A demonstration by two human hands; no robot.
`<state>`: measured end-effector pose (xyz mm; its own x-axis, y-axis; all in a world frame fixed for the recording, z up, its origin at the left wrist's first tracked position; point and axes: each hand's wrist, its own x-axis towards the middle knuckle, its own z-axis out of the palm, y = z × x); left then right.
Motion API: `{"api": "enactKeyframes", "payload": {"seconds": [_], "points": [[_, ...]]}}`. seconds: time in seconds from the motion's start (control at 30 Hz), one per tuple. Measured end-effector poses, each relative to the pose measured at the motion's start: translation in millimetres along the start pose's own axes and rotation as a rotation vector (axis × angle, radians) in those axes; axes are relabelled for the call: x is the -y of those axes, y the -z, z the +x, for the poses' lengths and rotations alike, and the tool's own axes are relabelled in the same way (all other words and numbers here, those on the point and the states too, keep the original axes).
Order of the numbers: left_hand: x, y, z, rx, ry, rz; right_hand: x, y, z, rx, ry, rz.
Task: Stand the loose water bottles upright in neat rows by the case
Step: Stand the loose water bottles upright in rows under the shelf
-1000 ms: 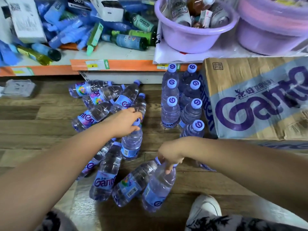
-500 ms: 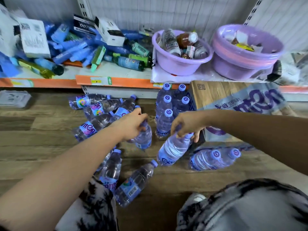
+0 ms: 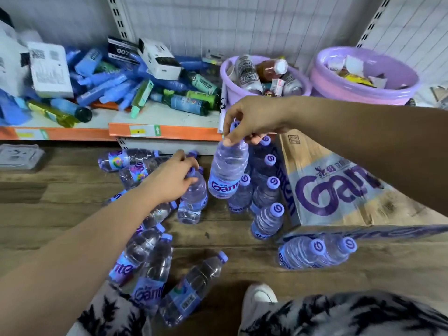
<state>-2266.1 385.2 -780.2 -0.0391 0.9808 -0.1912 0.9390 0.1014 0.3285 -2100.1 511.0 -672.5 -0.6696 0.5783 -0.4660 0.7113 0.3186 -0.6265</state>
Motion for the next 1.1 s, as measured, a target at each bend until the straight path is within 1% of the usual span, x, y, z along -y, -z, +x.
{"api": "enactKeyframes", "payload": {"seconds": [0.1, 0.23, 0.3, 0.43, 0.53, 0.67, 0.77, 0.97, 1.1], "points": [[0.2, -6.4, -0.1, -0.001, -0.003, -0.002, 0.3, -4.9, 20.8, -0.010, 0.011, -0.032], [-9.9, -20.7, -1.8, 0.022, -0.056, 0.006, -9.5, -12.1, 52.1, -0.129, 0.053, -0.084], [-20.2, -28.0, 0.1, 0.030, -0.090, -0.004, -14.1, -12.9, 68.8, -0.161, 0.066, -0.087], [-42.0, -47.6, 5.4, 0.049, -0.166, -0.027, -21.5, -17.8, 97.3, -0.182, 0.068, -0.104], [-53.8, -64.8, 11.7, 0.105, -0.230, -0.022, -28.2, -19.6, 114.2, -0.195, 0.064, -0.127], [-61.9, -85.1, 21.5, 0.183, -0.223, -0.027, -38.8, -21.7, 132.1, -0.177, 0.032, -0.199], [-66.5, -97.7, 23.0, 0.254, -0.231, 0.028, -48.3, -24.2, 139.3, -0.161, 0.008, -0.232], [-85.0, -106.9, 28.6, 0.224, -0.283, 0.029, -62.8, -31.1, 151.9, -0.166, 0.014, -0.316], [-85.9, -111.6, 31.9, 0.220, -0.268, -0.028, -63.7, -37.9, 159.8, -0.180, 0.031, -0.415]]}}
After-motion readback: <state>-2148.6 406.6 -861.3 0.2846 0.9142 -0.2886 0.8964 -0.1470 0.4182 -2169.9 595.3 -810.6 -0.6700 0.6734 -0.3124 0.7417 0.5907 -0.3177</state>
